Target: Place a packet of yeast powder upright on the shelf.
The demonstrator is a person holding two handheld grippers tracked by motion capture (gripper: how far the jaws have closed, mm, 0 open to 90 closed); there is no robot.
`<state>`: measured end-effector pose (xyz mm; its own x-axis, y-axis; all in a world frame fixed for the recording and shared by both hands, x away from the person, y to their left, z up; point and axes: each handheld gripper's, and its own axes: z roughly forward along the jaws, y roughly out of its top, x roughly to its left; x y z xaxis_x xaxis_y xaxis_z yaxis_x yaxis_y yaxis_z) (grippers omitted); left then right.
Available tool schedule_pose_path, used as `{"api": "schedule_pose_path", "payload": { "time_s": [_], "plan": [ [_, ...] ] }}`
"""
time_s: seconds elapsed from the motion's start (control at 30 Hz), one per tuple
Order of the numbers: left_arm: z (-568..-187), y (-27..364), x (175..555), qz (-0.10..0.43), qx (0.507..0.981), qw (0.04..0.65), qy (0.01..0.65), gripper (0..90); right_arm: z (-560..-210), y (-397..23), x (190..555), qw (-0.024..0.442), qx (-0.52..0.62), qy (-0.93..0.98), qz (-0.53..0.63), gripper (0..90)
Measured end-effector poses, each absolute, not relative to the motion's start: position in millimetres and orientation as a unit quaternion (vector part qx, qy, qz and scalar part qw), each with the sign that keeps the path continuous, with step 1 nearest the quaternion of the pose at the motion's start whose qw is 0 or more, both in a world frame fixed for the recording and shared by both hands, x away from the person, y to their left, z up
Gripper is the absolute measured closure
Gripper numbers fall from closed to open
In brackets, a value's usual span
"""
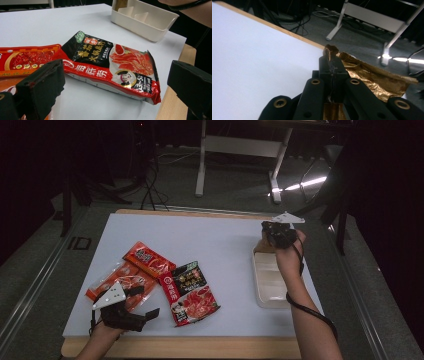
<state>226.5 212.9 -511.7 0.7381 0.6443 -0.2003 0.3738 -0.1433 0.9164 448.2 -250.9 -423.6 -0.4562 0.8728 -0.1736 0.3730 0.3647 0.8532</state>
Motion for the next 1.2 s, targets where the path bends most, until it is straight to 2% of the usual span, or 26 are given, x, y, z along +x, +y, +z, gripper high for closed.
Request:
{"api": "schedule_pose_path", "payload": {
  "time_s": [0.2, 0.43, 0.53, 0.63, 0.67, 0.8, 1.0, 1.07, 1.2],
  "plan": [
    [-511.8, 213.3, 226.4, 0.121, 0.746, 0.559, 0.342, 1.8, -424.7, -249.2, 447.1, 0.32, 0.406, 0.759, 0.397, 76.2],
    [-512.1, 212.8, 226.4, 0.12, 0.746, 0.558, 0.342, 1.8, -408.7, -248.8, 438.1, 0.314, 0.396, 0.751, 0.425, 49.0],
    [-512.2, 212.8, 226.3, 0.118, 0.745, 0.561, 0.341, 1.8, -401.4, -248.3, 432.6, 0.321, 0.39, 0.744, 0.437, 40.7],
    [-512.6, 212.4, 226.3, 0.118, 0.746, 0.561, 0.341, 1.8, -395.8, -248.1, 427.4, 0.324, 0.389, 0.737, 0.447, 36.7],
    [-513.0, 211.6, 226.1, 0.122, 0.746, 0.56, 0.338, 1.8, -391.6, -247.8, 423.2, 0.313, 0.393, 0.733, 0.459, 28.7],
    [-513.9, 209.2, 225.5, 0.13, 0.747, 0.561, 0.332, 1.9, -388.8, -243.4, 413.0, 0.296, 0.393, 0.734, 0.468, 14.2],
    [-513.4, 208.7, 226.5, 0.13, 0.755, 0.554, 0.326, 1.9, -390.2, -241.5, 386.3, 0.285, 0.375, 0.726, 0.501, 12.0],
    [-513.2, 209.2, 226.9, 0.129, 0.753, 0.557, 0.327, 1.9, -390.8, -242.8, 378.5, 0.259, 0.367, 0.73, 0.515, 12.3],
    [-512.3, 209.8, 226.6, 0.135, 0.747, 0.562, 0.328, 1.9, -392.1, -241.7, 361.0, 0.247, 0.339, 0.752, 0.508, 14.9]
  ]
}}
